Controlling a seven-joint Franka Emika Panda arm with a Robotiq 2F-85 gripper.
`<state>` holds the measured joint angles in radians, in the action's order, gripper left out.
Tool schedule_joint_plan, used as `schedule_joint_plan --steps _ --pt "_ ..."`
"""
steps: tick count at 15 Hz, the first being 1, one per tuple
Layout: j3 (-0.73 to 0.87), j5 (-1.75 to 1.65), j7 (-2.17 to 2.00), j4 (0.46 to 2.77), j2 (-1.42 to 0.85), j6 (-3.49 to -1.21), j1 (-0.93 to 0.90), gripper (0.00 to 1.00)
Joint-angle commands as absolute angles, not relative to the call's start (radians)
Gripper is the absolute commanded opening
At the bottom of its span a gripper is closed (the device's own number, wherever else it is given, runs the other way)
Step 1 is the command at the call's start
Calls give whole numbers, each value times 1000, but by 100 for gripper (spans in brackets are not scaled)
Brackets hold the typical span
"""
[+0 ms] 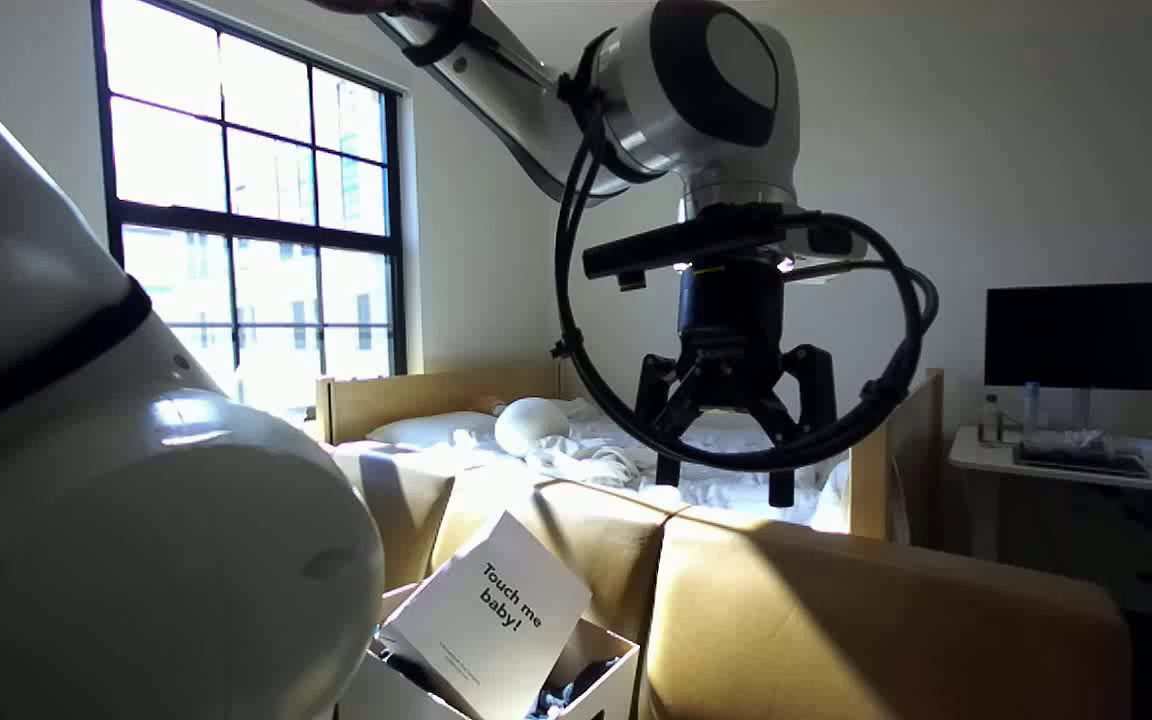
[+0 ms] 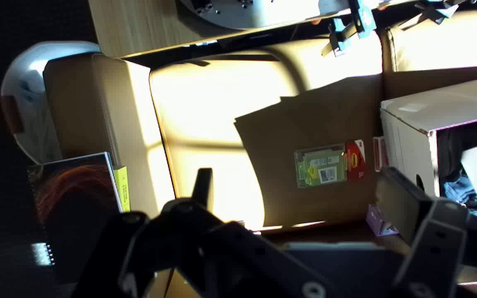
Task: Remove the white paper bag from the box and put it on the couch
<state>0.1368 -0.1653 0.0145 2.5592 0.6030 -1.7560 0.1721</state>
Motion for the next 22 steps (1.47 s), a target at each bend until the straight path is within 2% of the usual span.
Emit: schedule_joint_plan --steps 1,7,12,18,22 --pt "138 -166 14 2558 603 -1755 171 100" --pt "96 -179 -14 2506 573 -1738 152 100" --pt "-54 -167 7 2296 416 -1662 6 100" --pt "-212 -51 -52 2150 183 -1745 -173 100" --pt "-300 29 -278 2030 -12 -1838 -249 100"
